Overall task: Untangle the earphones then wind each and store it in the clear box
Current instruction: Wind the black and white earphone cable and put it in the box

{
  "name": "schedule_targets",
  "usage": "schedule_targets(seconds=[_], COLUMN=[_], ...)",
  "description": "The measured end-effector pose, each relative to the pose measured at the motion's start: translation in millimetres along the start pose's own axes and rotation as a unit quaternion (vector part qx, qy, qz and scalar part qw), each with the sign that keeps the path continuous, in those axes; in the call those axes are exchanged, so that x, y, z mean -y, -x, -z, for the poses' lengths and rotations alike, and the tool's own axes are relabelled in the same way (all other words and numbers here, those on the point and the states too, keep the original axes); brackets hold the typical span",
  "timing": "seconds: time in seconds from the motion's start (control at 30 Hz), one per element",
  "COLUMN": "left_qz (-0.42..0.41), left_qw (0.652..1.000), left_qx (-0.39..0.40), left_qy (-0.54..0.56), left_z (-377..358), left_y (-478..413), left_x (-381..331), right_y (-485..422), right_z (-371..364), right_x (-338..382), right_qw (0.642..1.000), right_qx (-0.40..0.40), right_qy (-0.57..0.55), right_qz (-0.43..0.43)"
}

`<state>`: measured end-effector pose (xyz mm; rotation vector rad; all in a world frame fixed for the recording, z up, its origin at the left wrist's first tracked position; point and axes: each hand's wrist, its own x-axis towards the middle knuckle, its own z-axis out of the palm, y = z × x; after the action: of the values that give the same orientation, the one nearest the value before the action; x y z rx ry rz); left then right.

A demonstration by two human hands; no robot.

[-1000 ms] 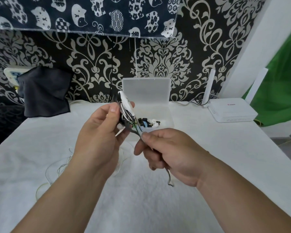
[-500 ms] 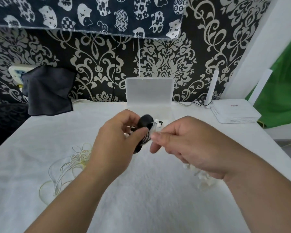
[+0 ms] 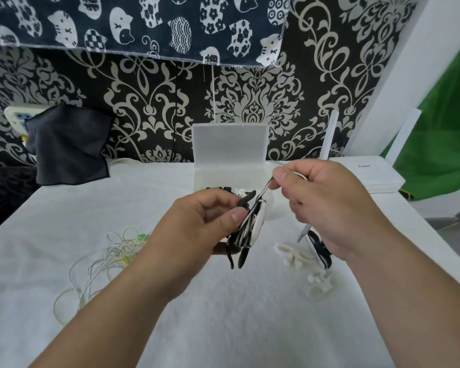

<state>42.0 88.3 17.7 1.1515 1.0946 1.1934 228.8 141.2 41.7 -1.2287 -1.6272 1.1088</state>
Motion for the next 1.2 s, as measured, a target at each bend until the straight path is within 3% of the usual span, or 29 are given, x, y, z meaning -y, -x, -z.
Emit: schedule_targets(seconds=[0.17, 0.47, 0.63, 0.97, 1.2], left_qz=[-0.027, -0.049, -0.027, 0.024, 0.012], left_qw=[0.997, 0.987, 0.982, 0.980, 0.989], left_qx=[0.020, -0.115, -0.159, -0.176, -0.145], left_qy=[0.070, 0.100, 0.101, 0.094, 0.012], left_z=[-3.5, 9.2, 18.4, 23.3, 26.2], left_y=[2.3, -6.3, -10.1, -9.7, -10.8], left_x=[1.7, -2.5, 1.6, 0.6, 5.2], right_y=[-0.7, 12.5, 15.7, 16.6, 14.6], right_z=[-17.4, -43.0, -42.6, -30.4, -21.1], right_x=[-9.3, -10.5, -8.1, 4.9, 12.7], right_qw=[0.997, 0.964, 0.955, 0.963, 0.982], right_qx=[0.027, 0.200, 0.246, 0.227, 0.163], right_qy=[0.022, -0.059, -0.018, 0.099, 0.063], right_qz=[-0.065, -0.168, -0.166, -0.105, -0.068])
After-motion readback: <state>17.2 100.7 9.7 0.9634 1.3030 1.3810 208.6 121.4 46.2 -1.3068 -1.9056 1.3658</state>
